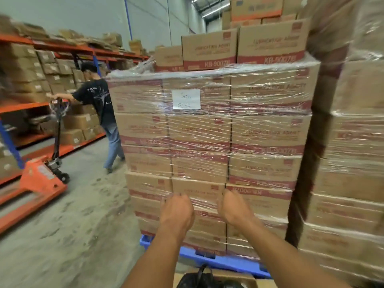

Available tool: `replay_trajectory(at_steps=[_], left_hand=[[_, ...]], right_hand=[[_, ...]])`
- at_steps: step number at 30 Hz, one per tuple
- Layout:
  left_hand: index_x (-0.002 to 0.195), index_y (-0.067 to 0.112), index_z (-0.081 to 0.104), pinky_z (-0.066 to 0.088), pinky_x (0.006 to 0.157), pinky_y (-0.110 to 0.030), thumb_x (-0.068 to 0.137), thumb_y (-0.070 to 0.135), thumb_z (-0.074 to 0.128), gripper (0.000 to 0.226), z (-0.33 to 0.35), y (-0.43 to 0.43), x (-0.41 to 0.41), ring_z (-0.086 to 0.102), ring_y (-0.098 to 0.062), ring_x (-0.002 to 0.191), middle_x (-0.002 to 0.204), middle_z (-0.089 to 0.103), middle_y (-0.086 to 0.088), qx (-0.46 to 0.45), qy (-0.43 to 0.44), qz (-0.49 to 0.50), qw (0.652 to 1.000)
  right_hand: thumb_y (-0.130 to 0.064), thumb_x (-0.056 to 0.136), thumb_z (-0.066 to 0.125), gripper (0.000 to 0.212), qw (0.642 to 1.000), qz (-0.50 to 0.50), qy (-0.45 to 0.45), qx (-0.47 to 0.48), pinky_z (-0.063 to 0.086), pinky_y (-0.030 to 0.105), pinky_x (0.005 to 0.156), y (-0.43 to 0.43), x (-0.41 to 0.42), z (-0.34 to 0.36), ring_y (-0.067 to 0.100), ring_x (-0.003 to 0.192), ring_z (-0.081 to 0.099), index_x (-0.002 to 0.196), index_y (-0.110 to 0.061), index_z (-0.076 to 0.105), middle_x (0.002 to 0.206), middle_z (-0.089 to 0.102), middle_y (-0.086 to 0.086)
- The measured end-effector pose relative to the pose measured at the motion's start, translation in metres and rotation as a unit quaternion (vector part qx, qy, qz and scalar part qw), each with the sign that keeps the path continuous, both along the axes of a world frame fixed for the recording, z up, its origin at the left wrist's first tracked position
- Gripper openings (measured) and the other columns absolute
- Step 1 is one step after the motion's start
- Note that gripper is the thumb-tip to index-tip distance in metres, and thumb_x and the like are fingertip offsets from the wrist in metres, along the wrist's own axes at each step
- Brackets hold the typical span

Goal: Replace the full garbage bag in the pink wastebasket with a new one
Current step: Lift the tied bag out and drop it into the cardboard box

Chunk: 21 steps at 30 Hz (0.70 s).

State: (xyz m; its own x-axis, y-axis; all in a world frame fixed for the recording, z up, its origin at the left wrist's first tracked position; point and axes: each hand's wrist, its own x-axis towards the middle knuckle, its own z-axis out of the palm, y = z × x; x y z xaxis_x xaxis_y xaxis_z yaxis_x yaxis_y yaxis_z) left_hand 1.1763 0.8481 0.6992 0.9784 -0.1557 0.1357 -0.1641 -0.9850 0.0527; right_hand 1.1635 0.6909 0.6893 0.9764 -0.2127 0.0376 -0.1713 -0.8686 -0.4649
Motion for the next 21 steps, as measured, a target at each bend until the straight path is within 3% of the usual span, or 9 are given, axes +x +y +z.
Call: replay_trajectory(at_steps=[4, 10, 14, 21], left_hand=[[0.107, 0.007, 0.062, 0.044, 0.096, -0.045, 0.091, 0.015, 0.04, 0.028, 0.037, 0.002, -0.074, 0.06, -0.031, 0.103, 0.112, 0.065, -0.014, 0.02, -0.063, -0.079, 0.995], [0.105, 0.006, 0.062, 0.048, 0.093, -0.047, 0.093, 0.021, 0.04, 0.028, 0.056, -0.027, -0.185, 0.062, -0.032, 0.099, 0.107, 0.066, -0.014, 0.025, -0.102, -0.195, 0.975], [0.113, 0.007, 0.059, 0.046, 0.094, -0.045, 0.094, 0.027, 0.037, 0.035, 0.065, -0.072, -0.258, 0.061, -0.032, 0.104, 0.111, 0.064, -0.014, 0.016, -0.11, -0.267, 0.957], [0.104, 0.013, 0.064, 0.047, 0.089, -0.041, 0.092, 0.024, 0.046, 0.025, 0.085, -0.192, -0.429, 0.066, -0.031, 0.101, 0.106, 0.07, -0.01, 0.012, -0.107, -0.399, 0.911]], right_hand=[[-0.024, 0.096, 0.046, 0.03, 0.996, -0.055, -0.059, -0.034, 0.049, 0.044, 0.097, -0.001, -0.095, 0.028, 0.031, 0.111, 0.057, 0.119, -0.009, 0.059, 0.122, 0.062, 0.012], [-0.034, 0.095, 0.043, 0.038, 0.984, -0.164, -0.047, -0.053, 0.048, 0.044, 0.094, -0.031, -0.243, 0.057, 0.038, 0.114, 0.056, 0.119, -0.01, 0.059, 0.123, 0.061, 0.016], [-0.033, 0.095, 0.046, 0.037, 0.969, -0.232, -0.048, -0.072, 0.047, 0.043, 0.093, -0.066, -0.345, 0.066, 0.037, 0.115, 0.056, 0.12, -0.01, 0.058, 0.124, 0.06, 0.017], [-0.03, 0.095, 0.04, 0.039, 0.934, -0.349, -0.031, -0.074, 0.044, 0.047, 0.098, -0.158, -0.566, 0.071, 0.04, 0.121, 0.05, 0.125, -0.01, 0.054, 0.131, 0.054, 0.018]])
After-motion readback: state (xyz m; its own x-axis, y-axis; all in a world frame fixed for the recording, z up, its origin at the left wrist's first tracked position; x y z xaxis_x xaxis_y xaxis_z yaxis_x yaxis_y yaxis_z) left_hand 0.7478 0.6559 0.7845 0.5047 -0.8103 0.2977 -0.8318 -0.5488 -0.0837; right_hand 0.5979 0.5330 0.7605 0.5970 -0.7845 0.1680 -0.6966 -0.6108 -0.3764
